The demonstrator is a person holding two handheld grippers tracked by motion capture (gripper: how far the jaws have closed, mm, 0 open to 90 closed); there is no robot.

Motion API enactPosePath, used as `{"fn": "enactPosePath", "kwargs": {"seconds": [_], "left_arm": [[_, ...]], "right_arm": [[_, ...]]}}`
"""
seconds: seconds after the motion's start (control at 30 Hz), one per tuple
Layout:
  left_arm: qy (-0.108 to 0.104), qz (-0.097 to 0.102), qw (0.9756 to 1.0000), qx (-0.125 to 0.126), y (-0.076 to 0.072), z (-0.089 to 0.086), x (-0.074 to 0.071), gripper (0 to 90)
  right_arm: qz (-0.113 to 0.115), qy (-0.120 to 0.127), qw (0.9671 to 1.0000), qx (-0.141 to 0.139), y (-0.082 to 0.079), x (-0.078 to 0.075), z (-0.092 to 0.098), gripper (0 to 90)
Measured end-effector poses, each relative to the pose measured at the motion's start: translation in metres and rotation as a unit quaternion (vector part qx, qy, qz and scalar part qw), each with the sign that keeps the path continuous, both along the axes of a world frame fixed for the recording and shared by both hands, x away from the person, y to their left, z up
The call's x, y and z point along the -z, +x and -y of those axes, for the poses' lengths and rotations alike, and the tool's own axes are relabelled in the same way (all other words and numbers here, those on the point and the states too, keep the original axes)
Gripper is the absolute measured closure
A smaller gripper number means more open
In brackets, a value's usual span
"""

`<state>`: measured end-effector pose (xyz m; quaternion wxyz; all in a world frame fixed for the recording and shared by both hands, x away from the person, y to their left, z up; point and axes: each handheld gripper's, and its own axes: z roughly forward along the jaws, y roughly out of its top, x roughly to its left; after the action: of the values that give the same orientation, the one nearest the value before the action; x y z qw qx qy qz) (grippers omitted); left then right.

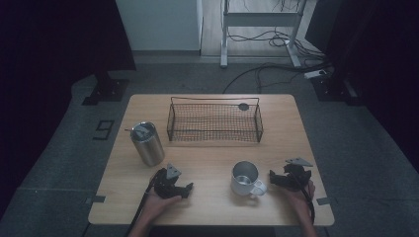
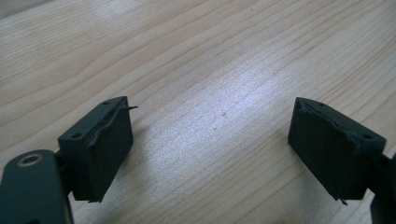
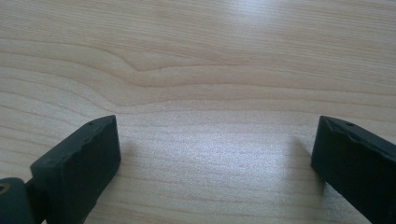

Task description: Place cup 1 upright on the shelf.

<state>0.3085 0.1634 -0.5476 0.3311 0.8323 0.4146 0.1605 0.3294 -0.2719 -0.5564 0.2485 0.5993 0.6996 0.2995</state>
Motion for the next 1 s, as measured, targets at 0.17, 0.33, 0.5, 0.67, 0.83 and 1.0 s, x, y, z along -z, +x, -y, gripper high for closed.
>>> {"fn": "enactPosePath", "kwargs": {"seconds": [0.17,0.33,0.5,0.67,0.83,1.0], "left_arm": [[0.0,0.0,1.0,0.0,0.0,-0.0001,0.0,13.8],[-0.001,0.0,1.0,-0.002,-0.0001,0.0003,0.0,13.9],[0.0,0.0,1.0,-0.003,0.0003,0.0006,0.0,13.9],[0.0,0.0,1.0,-0.008,-0.0006,0.0005,0.0,14.1],[-0.001,0.0,1.0,-0.009,-0.0006,0.0003,0.0,14.5],[-0.001,0.001,1.0,-0.009,-0.0007,0.0003,0.0,14.6]], "right_arm": [[0.001,0.001,0.9999,0.013,-0.0009,0.0,-0.001,1.8],[0.001,0.002,0.9998,0.019,0.0,-0.0002,-0.0035,2.1],[0.001,0.003,0.9992,0.039,0.0005,-0.0003,-0.0008,2.3],[0.003,0.002,0.9993,0.036,-0.0017,-0.0003,0.0001,3.7],[0.004,0.001,0.9995,0.033,-0.0042,-0.0004,0.0001,3.9],[-0.001,0.0,0.9993,0.037,-0.0042,0.0,0.001,0.6]]}}
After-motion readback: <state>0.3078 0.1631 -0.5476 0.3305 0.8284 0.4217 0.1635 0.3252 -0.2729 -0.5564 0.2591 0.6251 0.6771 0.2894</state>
